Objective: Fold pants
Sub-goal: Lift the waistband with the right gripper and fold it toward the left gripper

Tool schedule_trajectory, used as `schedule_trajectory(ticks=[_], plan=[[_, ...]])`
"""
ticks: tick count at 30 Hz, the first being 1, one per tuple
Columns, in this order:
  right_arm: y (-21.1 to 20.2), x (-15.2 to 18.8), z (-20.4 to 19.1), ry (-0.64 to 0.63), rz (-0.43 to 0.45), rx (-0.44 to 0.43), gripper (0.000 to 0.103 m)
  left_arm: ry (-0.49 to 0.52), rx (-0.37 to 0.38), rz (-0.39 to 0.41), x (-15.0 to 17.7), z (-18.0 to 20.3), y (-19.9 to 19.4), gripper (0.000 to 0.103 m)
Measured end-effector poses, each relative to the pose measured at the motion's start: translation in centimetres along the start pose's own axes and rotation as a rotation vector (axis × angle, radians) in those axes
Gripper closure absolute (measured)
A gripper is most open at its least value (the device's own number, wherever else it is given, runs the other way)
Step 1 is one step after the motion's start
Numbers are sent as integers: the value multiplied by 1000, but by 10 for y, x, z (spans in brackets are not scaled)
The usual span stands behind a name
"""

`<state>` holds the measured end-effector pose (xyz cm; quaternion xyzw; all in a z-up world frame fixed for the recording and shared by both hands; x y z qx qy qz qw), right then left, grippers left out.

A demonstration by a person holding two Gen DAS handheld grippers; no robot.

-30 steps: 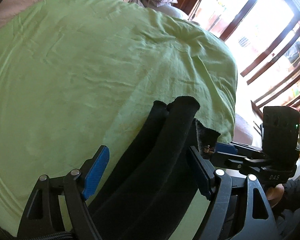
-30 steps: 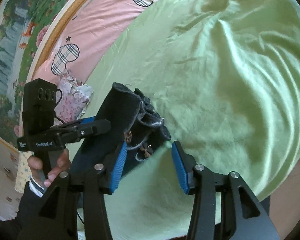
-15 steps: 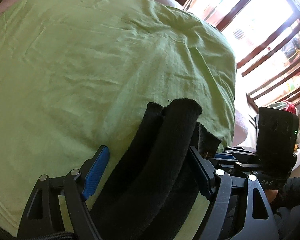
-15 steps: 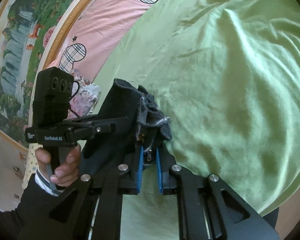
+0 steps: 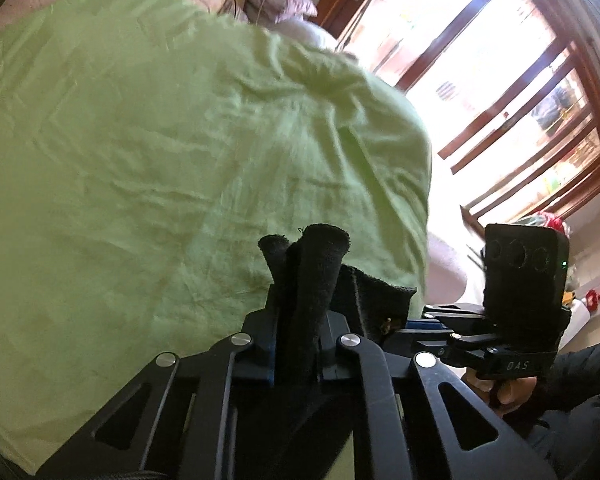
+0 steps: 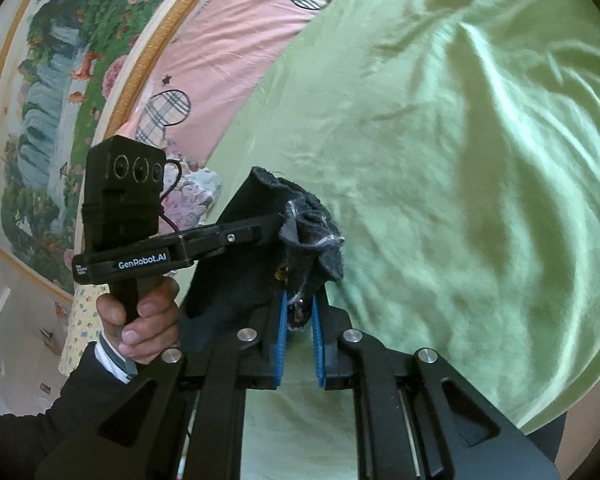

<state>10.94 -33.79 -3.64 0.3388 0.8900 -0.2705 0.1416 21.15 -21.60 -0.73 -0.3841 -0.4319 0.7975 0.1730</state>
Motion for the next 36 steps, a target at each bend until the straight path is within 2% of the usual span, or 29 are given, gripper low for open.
schedule_trajectory(ticks=[8, 13, 19, 29, 36], plan=[[-6, -9, -52, -130, 16, -87, 91, -5, -7, 145, 10, 5, -65, 92], [1, -10, -90, -207, 1, -177, 91, -35, -9, 239, 29, -1, -113, 92], [16, 0, -127, -283, -37, -264, 91, -84, -17, 324, 56, -12, -146, 92], [65, 36, -170, -373, -185, -330, 91, -203, -37, 424, 121, -45, -179, 92], [107, 63, -183, -409, -298, -345, 91, -339, -45, 444, 178, -83, -187, 92]])
Point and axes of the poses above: each gripper's, at about its wrist camera, not at the fingertips, and y roughly the way its jaws point, z to its right, x to its underside, the point moved 3 cm from there along y, roughly the way its jaws point, and after that the axes turned 7 degrees about -x, right-handed, at the moved point
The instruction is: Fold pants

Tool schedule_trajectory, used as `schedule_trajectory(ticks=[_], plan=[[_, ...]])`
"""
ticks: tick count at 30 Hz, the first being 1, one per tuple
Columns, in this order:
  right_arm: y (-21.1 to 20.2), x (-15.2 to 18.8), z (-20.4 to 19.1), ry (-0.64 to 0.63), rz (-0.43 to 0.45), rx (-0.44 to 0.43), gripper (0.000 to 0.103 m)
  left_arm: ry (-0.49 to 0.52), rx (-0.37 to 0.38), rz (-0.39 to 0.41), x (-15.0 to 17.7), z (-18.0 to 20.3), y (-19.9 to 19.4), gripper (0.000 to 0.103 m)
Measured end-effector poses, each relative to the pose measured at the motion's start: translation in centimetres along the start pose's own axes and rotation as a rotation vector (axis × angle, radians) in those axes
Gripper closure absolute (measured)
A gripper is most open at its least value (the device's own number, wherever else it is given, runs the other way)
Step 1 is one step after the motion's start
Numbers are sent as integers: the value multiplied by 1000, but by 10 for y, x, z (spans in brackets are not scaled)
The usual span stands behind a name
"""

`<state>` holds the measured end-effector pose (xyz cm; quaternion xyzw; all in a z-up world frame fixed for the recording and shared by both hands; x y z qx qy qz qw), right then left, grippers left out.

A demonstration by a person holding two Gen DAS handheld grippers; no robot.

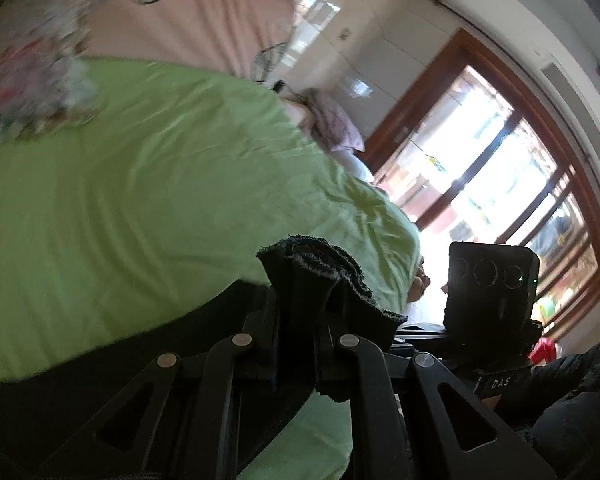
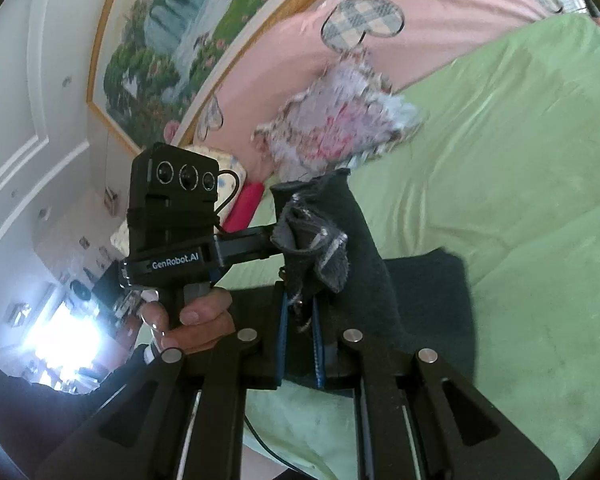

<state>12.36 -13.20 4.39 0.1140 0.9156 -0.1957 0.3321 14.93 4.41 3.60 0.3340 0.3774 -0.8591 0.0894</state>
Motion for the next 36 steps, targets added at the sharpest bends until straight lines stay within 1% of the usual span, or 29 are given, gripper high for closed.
schedule_trajectory(ticks=[5, 10, 19, 22, 24, 27, 29, 31, 32, 33, 34, 36], plan=[[36, 15, 7, 6, -84, -1, 91, -81, -46, -8, 28, -33, -2, 92], [62, 30, 17, 24, -158, 3, 91, -127, -73, -17, 47, -54, -2, 92], [79, 35, 20, 24, -218, 22, 90, -169, -118, -10, 67, -69, -2, 92], [84, 38, 21, 14, -240, 32, 90, -195, -122, -12, 71, -72, -2, 91], [86, 40, 20, 2, -252, 42, 90, -211, -144, -14, 75, -75, -4, 88], [90, 43, 18, -19, -273, 58, 88, -221, -195, -9, 80, -78, -10, 87], [93, 45, 16, -32, -289, 59, 83, -226, -229, -1, 86, -78, -17, 87], [96, 47, 12, -45, -302, 58, 75, -233, -252, 5, 90, -79, -23, 86], [97, 48, 10, -54, -306, 56, 73, -240, -266, 11, 93, -79, -27, 84], [98, 50, 7, -63, -310, 55, 67, -252, -277, 17, 96, -81, -31, 80], [99, 51, 4, -77, -318, 49, 62, -266, -288, 25, 99, -83, -36, 78], [103, 53, -1, -92, -325, 46, 58, -292, -304, 44, 106, -85, -47, 76]])
Point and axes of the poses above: each gripper's, at about its wrist camera, not at the fingertips, and y roughly the way its jaws point, z to its right, x to its underside, the point moved 3 cm from there along y, roughly the way its jaws point, and after that the axes turned 7 degrees about -x, right-handed, at the moved point
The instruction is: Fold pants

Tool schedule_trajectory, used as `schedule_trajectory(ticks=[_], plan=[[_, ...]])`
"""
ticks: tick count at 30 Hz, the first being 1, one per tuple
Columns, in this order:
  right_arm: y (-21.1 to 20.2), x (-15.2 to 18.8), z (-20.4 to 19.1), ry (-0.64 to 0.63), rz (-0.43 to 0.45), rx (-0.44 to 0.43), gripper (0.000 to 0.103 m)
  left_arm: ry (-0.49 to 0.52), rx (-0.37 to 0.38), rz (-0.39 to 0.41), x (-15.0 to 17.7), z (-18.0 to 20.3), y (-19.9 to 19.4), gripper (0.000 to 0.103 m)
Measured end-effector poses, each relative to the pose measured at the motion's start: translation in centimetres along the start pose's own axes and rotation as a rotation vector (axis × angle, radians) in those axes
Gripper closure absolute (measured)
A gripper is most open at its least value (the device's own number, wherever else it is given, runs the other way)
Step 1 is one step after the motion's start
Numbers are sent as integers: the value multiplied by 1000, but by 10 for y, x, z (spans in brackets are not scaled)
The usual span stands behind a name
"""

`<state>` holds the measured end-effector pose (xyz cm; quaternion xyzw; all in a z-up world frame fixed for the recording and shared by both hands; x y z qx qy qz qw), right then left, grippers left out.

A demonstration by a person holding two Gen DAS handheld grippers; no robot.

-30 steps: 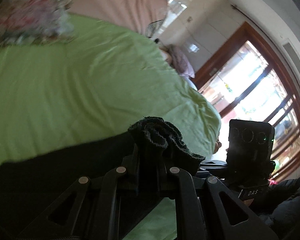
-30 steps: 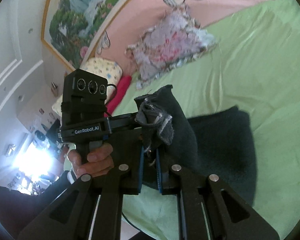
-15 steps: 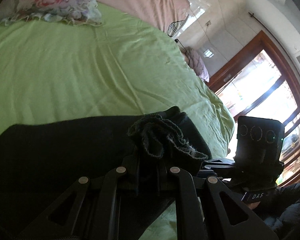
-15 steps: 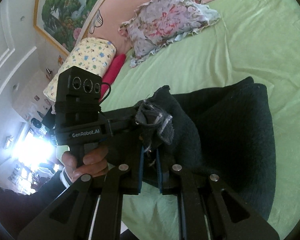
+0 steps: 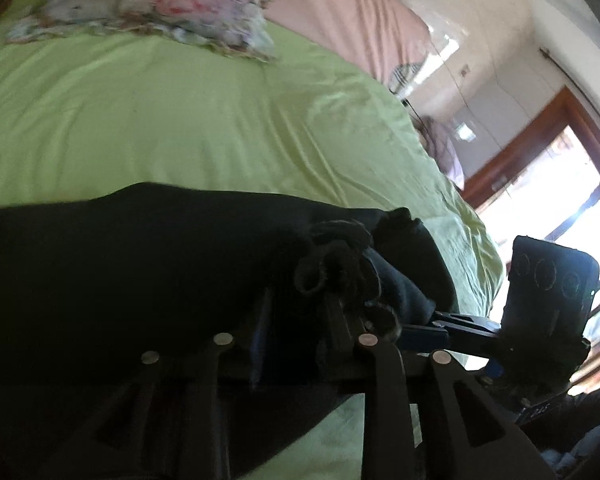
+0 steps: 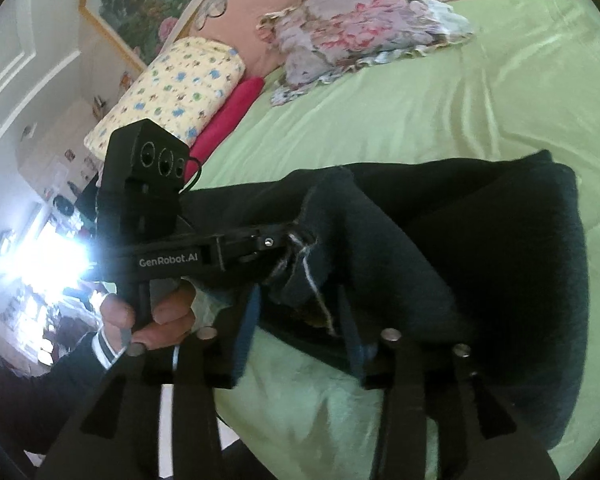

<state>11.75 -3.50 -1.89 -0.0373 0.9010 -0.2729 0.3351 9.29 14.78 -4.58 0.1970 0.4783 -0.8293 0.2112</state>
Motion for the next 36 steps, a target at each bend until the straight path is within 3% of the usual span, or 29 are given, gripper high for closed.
schedule_trajectory(ticks=[6, 12, 22, 31, 33, 36], plan=[[8, 1, -15, -27, -30, -48, 58, -75, -104, 84, 13, -16, -37, 61], [11, -5, -34, -67, -32, -84, 58, -137, -191, 139, 31, -27, -67, 61], [33, -29, -60, -142, -61, -134, 58, -346, -282, 259, 58, -67, -129, 61], [69, -51, -78, -199, -132, -178, 58, -552, -362, 344, 99, -111, -178, 61], [80, -55, -83, -214, -163, -190, 58, -593, -383, 363, 107, -118, -186, 53], [96, -61, -92, -245, -201, -196, 58, -633, -399, 379, 112, -129, -195, 53]])
Point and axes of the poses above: each gripper's, at about its wrist camera, not at the fingertips, and y roughly the way its jaws point, z to its right, x to its underside, the point moved 3 cm from there along y, roughly the way its jaws point, and after that the axes turned 7 degrees about -x, right-handed, at the moved point
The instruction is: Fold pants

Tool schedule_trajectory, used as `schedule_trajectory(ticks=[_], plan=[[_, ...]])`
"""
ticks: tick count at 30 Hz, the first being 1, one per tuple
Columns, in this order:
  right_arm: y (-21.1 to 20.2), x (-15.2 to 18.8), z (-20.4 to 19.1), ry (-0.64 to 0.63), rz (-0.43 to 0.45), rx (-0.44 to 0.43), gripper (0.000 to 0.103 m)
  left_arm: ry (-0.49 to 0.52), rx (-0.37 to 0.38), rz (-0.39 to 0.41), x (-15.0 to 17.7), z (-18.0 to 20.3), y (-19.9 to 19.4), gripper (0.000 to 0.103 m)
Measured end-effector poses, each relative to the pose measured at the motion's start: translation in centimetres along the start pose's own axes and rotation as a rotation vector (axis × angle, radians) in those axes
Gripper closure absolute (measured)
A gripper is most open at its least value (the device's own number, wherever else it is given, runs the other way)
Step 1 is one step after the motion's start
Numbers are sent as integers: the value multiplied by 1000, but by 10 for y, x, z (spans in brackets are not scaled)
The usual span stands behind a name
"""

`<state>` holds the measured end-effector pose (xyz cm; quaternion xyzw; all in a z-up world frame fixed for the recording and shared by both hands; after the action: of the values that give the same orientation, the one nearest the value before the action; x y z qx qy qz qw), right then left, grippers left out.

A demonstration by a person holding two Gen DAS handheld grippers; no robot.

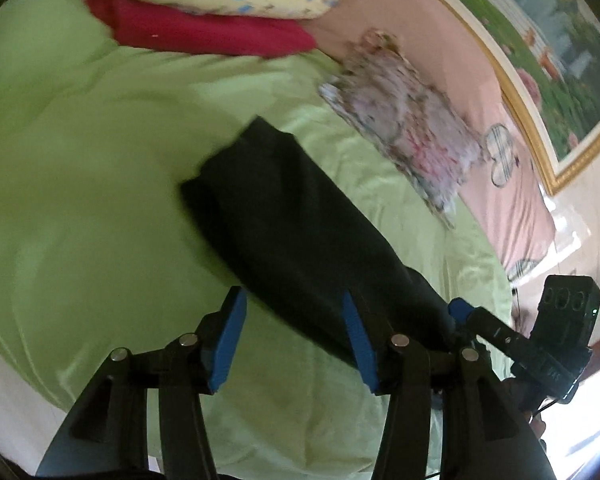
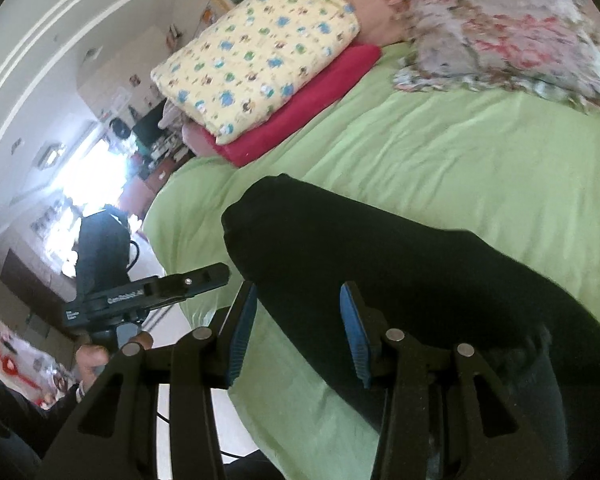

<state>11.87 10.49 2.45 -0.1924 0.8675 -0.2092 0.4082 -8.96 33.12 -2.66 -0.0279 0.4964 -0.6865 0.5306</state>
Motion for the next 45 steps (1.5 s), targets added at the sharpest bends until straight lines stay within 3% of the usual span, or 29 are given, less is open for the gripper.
schedule_trajectory(ticks=[12, 26, 34, 37, 38, 39, 40, 42, 45], plan=[[44, -49, -2, -61, -80, -33, 52, -97, -69, -14, -14, -33, 8, 47], [148, -110, 9, -157, -343, -113, 52, -164, -99, -53, -34, -42, 39, 47], [191, -121, 17, -156, -451, -163, 52, -151, -119, -49, -39, -37, 47, 47], [199, -116, 16, -154, -467, -189, 52, -136, -130, -41, -40, -36, 50, 50], [202, -115, 16, -155, -474, -189, 53, -126, -142, -34, -41, -34, 52, 55], [205, -113, 17, -154, -488, -190, 57, -115, -146, -34, -41, -33, 53, 70], [206, -110, 16, -161, -491, -176, 62, -107, -138, -43, -42, -31, 55, 74], [203, -108, 16, -166, -476, -164, 74, -100, -128, -39, -42, -27, 54, 81], [191, -108, 16, -154, -439, -179, 82, -69, -115, -14, -45, -13, 46, 84]])
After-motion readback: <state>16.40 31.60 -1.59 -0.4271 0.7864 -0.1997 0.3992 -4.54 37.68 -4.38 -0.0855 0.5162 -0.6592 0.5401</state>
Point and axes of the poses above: each gripper's, at about its wrist camera, not at the fingertips, and y roughly the way its jaws point, z to its right, x to its underside, the point moved 3 cm from there along y, roughly the way its jaws point, and after that the axes turned 7 degrees about -x, right-handed, at the moved point
